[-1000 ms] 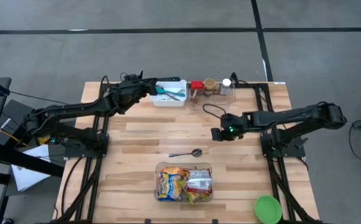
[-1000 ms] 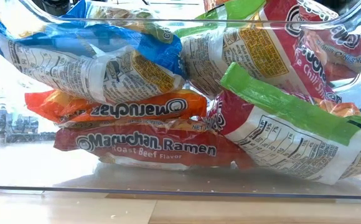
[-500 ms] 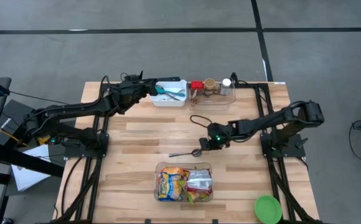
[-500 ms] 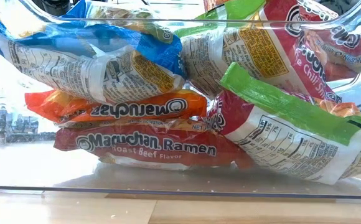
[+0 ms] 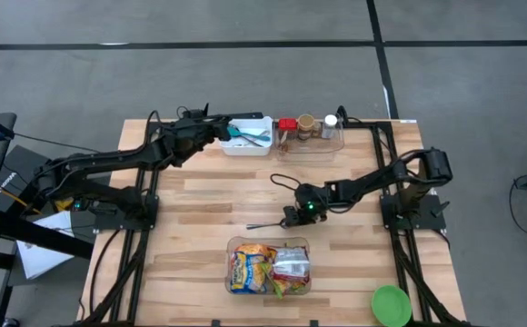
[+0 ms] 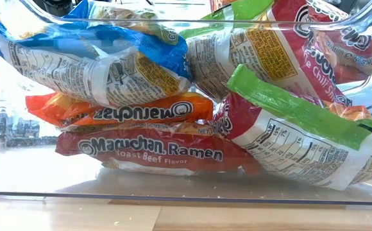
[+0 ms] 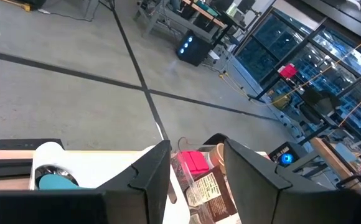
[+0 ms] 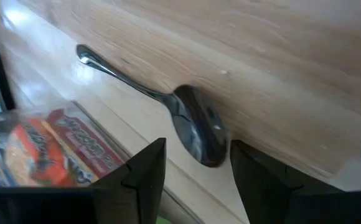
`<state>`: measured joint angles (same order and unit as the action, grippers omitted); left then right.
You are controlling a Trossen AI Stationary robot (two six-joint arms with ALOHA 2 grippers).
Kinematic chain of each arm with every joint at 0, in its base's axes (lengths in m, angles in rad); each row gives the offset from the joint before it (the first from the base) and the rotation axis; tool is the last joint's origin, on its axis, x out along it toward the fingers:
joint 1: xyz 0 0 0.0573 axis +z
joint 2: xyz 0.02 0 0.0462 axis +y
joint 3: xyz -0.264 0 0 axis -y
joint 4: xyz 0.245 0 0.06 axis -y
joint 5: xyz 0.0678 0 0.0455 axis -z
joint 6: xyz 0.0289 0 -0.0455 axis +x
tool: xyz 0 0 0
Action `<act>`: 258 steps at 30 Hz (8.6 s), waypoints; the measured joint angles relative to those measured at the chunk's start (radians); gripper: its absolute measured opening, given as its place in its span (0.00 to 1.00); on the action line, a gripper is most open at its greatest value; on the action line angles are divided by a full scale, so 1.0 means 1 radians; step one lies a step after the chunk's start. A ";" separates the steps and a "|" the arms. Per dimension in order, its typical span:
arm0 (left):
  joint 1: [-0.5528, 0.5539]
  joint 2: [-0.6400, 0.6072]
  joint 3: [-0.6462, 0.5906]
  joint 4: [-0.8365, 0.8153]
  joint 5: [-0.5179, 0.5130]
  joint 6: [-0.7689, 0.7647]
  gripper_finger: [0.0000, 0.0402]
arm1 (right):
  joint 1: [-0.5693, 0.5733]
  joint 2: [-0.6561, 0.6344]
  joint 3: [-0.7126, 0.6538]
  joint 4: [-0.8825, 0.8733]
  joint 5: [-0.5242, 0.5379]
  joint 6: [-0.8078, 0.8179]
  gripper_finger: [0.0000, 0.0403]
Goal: Pick & Place Food Item
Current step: Put the blue spoon into the white bin, then put the black spoon into the white bin, then return to Home Position
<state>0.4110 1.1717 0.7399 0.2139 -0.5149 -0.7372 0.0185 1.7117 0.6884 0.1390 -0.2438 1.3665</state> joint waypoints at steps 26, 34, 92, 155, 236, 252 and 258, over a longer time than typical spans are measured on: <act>0.000 0.000 0.000 -0.014 0.000 0.000 0.36 | -0.050 0.009 0.001 -0.033 0.015 -0.071 0.03; 0.000 0.000 0.000 -0.016 0.000 0.000 0.36 | -0.050 0.011 -0.002 0.006 0.017 -0.086 0.01; 0.013 -0.359 0.000 -0.413 -0.265 -0.001 0.36 | -0.496 0.081 0.867 -0.499 0.088 -0.397 0.00; 0.014 -0.446 0.000 -0.461 -0.265 0.000 0.36 | -0.348 0.366 1.271 -0.973 0.726 -0.947 0.00; 0.014 -0.448 0.000 -0.451 -0.097 0.209 0.36 | -0.280 0.373 1.271 -0.778 0.777 -1.196 0.30; 0.003 -0.453 0.000 -0.407 0.796 0.660 0.33 | -0.160 0.147 1.270 -1.004 0.517 -1.222 0.09; -0.029 -0.449 -0.001 -0.366 0.851 0.690 0.20 | -0.079 0.007 1.270 -1.019 0.452 -1.222 0.01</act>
<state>0.3825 0.7227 0.7392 -0.1516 0.3360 -0.0473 -0.0607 1.7183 1.9587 -0.8804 0.2083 0.1443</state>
